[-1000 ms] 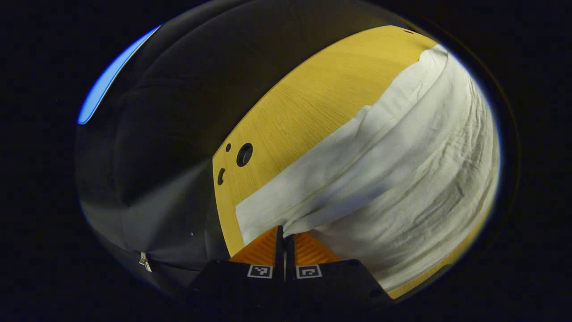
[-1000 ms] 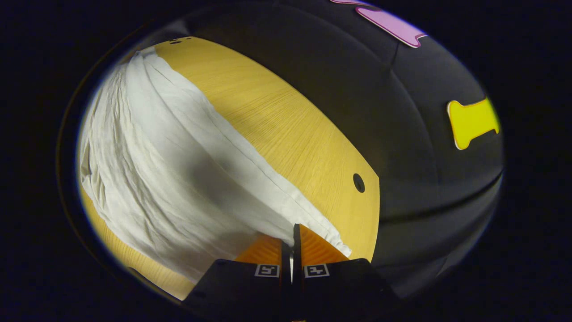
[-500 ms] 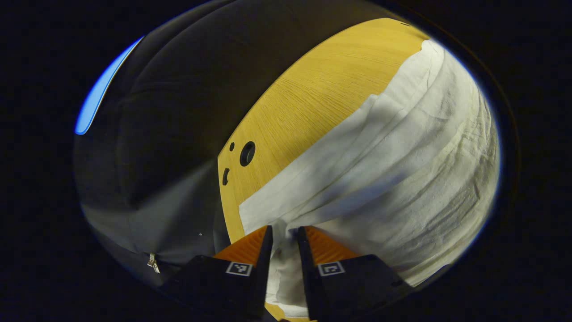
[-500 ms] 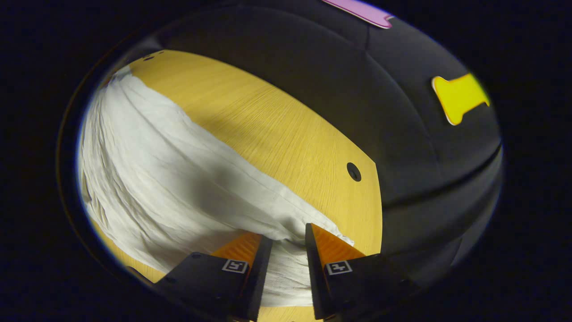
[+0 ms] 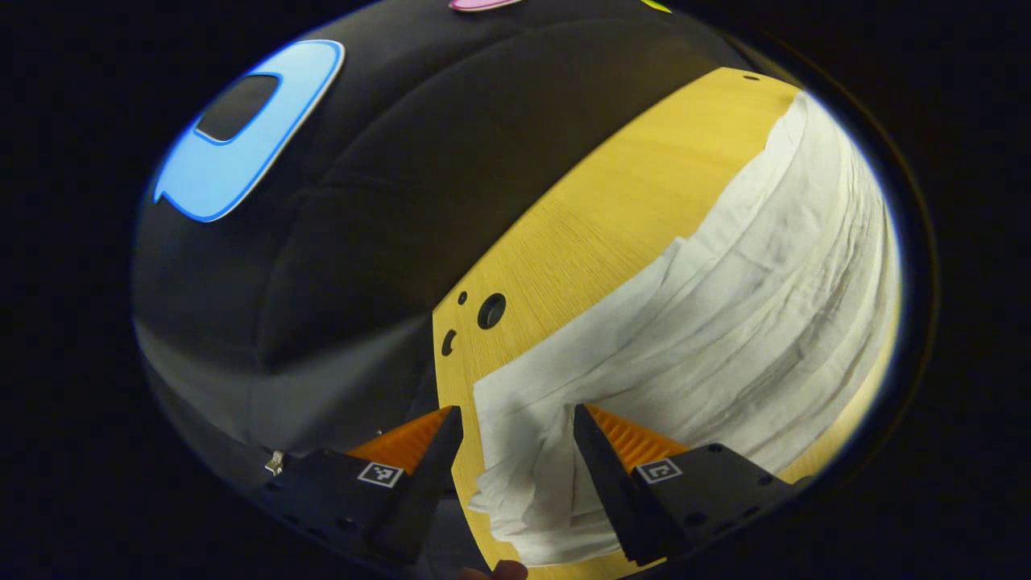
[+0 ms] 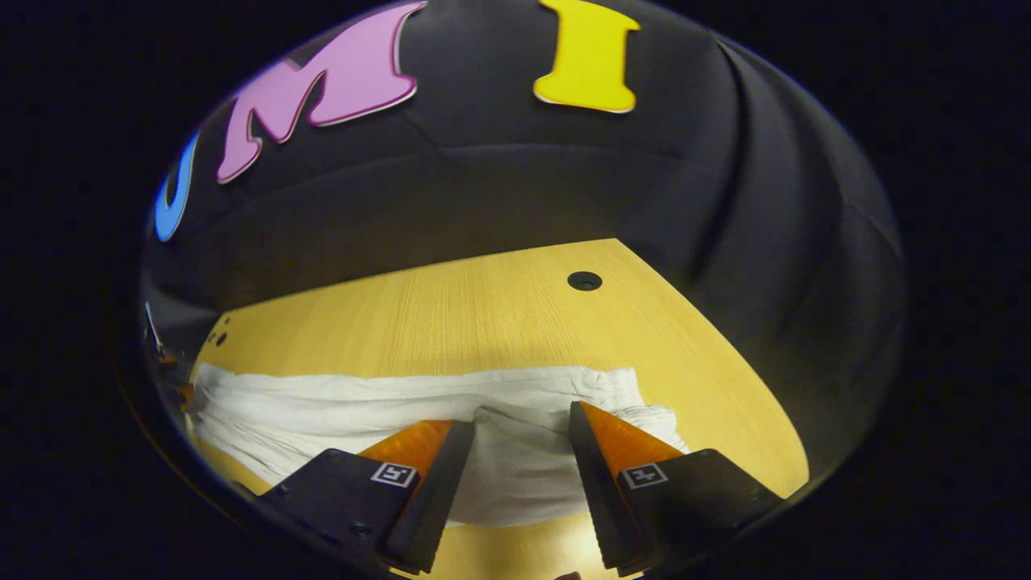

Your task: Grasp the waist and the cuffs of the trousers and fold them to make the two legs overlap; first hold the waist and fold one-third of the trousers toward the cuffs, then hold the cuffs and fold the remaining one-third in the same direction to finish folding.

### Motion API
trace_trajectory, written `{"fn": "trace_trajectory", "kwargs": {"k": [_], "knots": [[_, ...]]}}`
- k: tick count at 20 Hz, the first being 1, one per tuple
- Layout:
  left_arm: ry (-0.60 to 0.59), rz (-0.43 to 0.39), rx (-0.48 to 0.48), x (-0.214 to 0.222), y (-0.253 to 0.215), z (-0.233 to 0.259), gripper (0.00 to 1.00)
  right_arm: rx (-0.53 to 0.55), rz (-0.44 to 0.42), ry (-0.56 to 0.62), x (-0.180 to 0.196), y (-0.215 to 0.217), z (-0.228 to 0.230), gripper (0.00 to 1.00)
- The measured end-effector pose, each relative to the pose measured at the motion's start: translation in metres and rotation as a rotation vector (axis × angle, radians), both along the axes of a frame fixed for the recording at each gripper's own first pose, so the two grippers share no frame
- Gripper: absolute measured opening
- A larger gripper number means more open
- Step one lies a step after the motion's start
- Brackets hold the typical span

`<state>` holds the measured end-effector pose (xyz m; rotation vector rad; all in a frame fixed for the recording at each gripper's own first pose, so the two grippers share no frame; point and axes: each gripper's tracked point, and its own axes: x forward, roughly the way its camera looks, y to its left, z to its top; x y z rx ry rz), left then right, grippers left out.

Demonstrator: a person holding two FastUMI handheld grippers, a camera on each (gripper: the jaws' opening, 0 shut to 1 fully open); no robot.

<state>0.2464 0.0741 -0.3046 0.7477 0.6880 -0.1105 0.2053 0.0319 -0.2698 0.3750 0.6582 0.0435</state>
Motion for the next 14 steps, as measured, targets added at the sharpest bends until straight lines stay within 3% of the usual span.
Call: {"fn": "trace_trajectory", "kwargs": {"k": [2,5,9,13,14], "knots": [[-0.02,0.025,-0.034,-0.009,0.002,0.01,0.89,0.025,-0.019,0.004,0.006,0.001,-0.008,0.78],[-0.027,0.057,-0.086,-0.029,0.0,0.018,0.89,-0.031,0.029,-0.016,0.003,0.0,-0.008,0.88],[-0.013,0.068,-0.076,-0.045,0.006,0.014,0.89,-0.278,0.146,-0.082,0.006,-0.014,0.002,0.98],[-0.002,0.076,-0.082,-0.057,0.005,0.011,0.89,-0.581,0.19,-0.139,0.005,-0.05,0.015,0.98],[0.001,0.079,-0.085,-0.059,0.004,0.01,0.89,-0.581,0.199,-0.143,0.003,-0.051,0.017,0.98]]}}
